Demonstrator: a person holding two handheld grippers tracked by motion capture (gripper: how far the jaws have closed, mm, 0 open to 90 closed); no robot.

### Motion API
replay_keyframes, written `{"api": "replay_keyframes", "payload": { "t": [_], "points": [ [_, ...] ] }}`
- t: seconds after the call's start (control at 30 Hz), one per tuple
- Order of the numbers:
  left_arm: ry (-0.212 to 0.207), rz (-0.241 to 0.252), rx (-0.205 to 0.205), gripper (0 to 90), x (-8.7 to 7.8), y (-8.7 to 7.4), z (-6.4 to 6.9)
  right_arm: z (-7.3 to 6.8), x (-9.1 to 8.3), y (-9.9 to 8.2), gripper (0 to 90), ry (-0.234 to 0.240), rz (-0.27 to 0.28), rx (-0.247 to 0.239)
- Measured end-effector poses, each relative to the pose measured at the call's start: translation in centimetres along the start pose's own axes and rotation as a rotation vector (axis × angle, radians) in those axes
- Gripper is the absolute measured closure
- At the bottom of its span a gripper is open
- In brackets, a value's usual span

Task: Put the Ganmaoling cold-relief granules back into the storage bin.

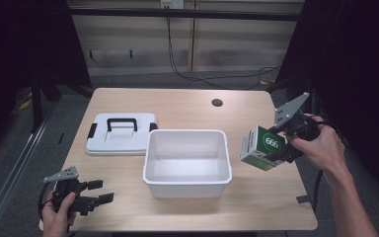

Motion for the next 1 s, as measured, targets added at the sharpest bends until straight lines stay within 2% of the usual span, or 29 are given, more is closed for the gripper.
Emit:
{"api": "replay_keyframes", "payload": {
  "t": [0.17,0.43,0.63,1.0],
  "points": [
    [-0.003,-0.003,0.005,16.0,0.1,0.0,0.1,0.3,-0.6,1.4,16.6,-0.008,0.004,-0.014],
    [0.002,-0.001,0.009,16.0,0.0,0.0,0.1,0.5,-1.0,3.9,16.6,0.0,0.047,-0.05],
    [0.002,0.006,0.009,16.0,-0.1,0.1,0.1,0.3,-0.4,5.4,16.6,0.019,0.021,-0.077],
    [0.004,0.004,0.007,16.0,-0.1,0.1,0.1,-0.2,-0.5,8.1,16.6,0.041,0.031,-0.11]
  ]
}}
Point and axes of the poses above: each handheld gripper's, and its own axes: x roughly forward along the jaws, y roughly out of its top, z roughly to its right, the point moved 6 cm from there along x, roughly forward along the jaws, and after that the axes turned 11 degrees about -y, right-handed, at the moved point
